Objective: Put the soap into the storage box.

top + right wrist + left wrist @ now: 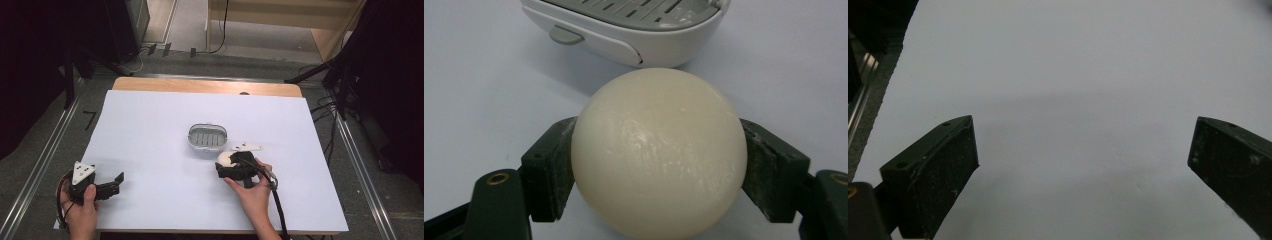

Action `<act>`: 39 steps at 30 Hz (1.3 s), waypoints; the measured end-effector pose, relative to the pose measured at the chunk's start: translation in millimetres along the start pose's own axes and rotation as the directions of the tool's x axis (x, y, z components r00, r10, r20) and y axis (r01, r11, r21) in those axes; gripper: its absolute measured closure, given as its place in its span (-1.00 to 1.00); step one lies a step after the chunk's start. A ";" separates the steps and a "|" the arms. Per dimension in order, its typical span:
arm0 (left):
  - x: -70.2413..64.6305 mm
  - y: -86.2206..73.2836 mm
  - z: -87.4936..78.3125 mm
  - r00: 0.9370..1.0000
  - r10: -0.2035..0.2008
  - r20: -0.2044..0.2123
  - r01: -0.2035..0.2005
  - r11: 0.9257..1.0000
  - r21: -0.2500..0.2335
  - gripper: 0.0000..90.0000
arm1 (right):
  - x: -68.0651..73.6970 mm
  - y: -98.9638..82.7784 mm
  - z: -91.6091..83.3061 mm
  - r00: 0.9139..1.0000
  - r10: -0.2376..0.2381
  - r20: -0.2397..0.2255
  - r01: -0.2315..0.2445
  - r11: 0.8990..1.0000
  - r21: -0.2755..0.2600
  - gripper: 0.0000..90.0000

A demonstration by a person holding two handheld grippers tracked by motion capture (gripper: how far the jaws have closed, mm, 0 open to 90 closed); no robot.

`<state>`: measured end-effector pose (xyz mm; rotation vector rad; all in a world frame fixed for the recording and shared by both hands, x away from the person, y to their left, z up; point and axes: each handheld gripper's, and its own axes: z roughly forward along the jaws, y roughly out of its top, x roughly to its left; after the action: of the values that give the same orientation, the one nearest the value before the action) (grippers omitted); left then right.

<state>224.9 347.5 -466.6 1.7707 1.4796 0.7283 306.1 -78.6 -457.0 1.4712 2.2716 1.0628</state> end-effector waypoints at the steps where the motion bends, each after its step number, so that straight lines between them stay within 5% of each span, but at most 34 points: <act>1: 0.0 0.0 0.0 1.000 0.000 0.000 0.000 1.000 0.000 -0.99 | 0.6 0.9 0.1 1.000 -0.001 0.000 0.001 1.000 0.002 -0.44; 39: 0.7 0.0 0.0 1.000 -0.002 0.001 0.002 1.000 -0.002 -0.99 | 15.7 34.2 -17.8 0.999 -0.029 -0.018 0.028 0.999 -0.036 -0.44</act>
<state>225.0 348.2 -466.7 1.7675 1.4798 0.7270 312.8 -65.0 -418.2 1.4173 2.2666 1.1070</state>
